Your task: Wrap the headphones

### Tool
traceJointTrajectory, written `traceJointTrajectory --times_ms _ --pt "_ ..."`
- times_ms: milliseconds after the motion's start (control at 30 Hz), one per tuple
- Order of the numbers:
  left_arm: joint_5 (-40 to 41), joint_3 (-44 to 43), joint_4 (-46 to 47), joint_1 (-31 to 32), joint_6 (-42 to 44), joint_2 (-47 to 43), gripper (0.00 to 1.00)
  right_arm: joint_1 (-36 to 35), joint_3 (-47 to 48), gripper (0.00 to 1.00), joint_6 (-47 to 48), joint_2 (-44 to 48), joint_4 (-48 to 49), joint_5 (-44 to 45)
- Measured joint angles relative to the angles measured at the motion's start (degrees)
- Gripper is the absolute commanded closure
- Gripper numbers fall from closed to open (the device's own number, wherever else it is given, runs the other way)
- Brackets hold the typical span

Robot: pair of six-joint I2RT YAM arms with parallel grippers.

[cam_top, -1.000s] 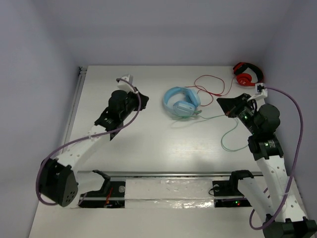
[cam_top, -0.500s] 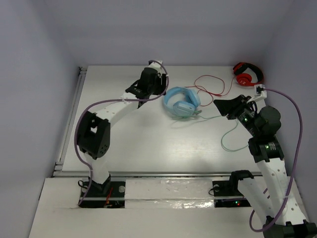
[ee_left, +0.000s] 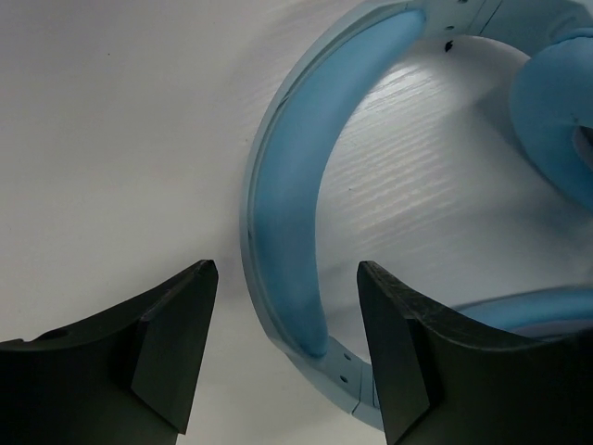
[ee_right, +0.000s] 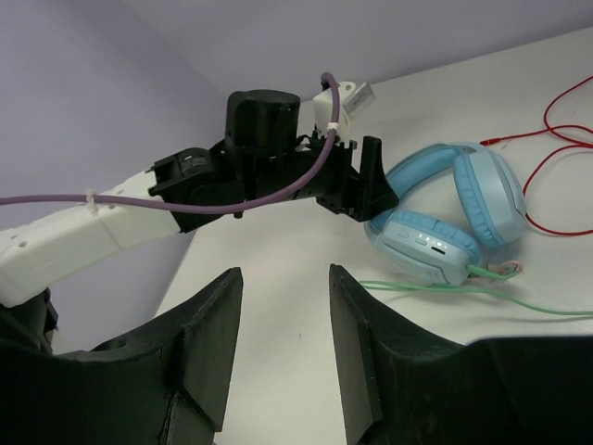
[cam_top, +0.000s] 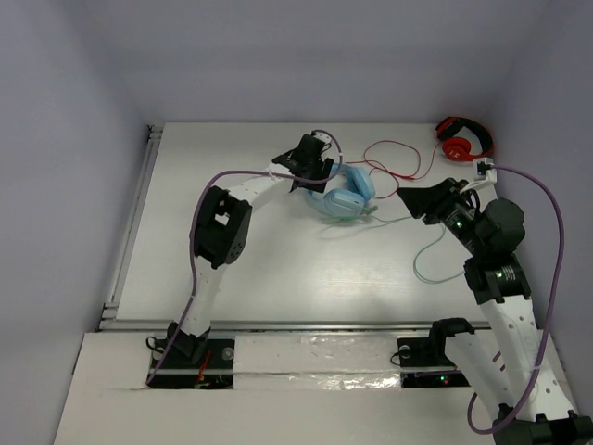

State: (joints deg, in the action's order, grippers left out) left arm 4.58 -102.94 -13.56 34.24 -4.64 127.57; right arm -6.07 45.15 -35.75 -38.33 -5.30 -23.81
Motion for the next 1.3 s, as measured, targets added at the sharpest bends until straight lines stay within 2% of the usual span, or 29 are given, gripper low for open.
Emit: traceJointTrajectory --times_ms 367,600,700,767,800,833,867,1000,1067,1100,1167,1267,1300 --pt "1.95 -10.82 -5.16 0.17 3.08 7.13 0.40 0.00 0.00 0.51 0.00 -0.35 0.00 -0.20" --pt "1.62 -16.92 -7.63 0.04 3.85 12.52 0.46 0.00 0.00 0.51 0.02 -0.44 -0.02 -0.09" --pt "1.22 -18.32 -7.98 0.04 4.55 14.16 0.59 0.00 -0.02 0.52 0.00 -0.72 0.00 0.11" --pt "0.74 -18.51 -7.98 -0.15 4.68 14.27 0.71 0.00 -0.15 0.52 0.00 -1.07 0.04 0.20" --pt "0.63 -18.51 -7.98 -0.28 4.94 14.27 0.79 0.00 -0.24 0.52 0.00 -1.25 0.07 0.24" --pt "0.42 -18.51 -7.98 -0.35 5.14 14.32 0.95 0.00 -0.31 0.52 0.00 -1.49 0.09 0.28" --pt "0.31 -18.51 -7.85 -0.42 5.27 14.32 1.00 0.00 -0.35 0.52 -0.02 -1.73 0.11 0.28" --pt "-2.47 -18.32 -6.08 -1.09 4.98 14.32 1.00 -0.09 -0.87 0.53 -0.04 -2.54 0.17 0.35" --pt "-4.37 -17.79 -5.62 -1.60 4.85 14.01 1.00 -0.35 -1.11 0.58 -0.07 -2.95 0.20 0.61" --pt "-5.42 -17.44 -5.57 -1.86 4.76 13.66 1.00 -0.39 -1.11 0.74 -0.04 -3.10 0.22 0.70" --pt "-7.63 -16.48 -5.99 -2.51 4.15 12.48 1.00 -0.42 -1.36 0.86 -0.04 -4.11 1.25 0.79" --pt "-10.99 -15.78 -7.98 -3.63 3.41 9.16 1.00 -0.42 -1.90 0.87 -0.31 -6.29 3.61 -0.37" --pt "-12.44 -15.78 -8.98 -4.04 3.26 7.54 1.00 -0.42 -2.05 0.80 -0.33 -7.32 4.31 -0.98"
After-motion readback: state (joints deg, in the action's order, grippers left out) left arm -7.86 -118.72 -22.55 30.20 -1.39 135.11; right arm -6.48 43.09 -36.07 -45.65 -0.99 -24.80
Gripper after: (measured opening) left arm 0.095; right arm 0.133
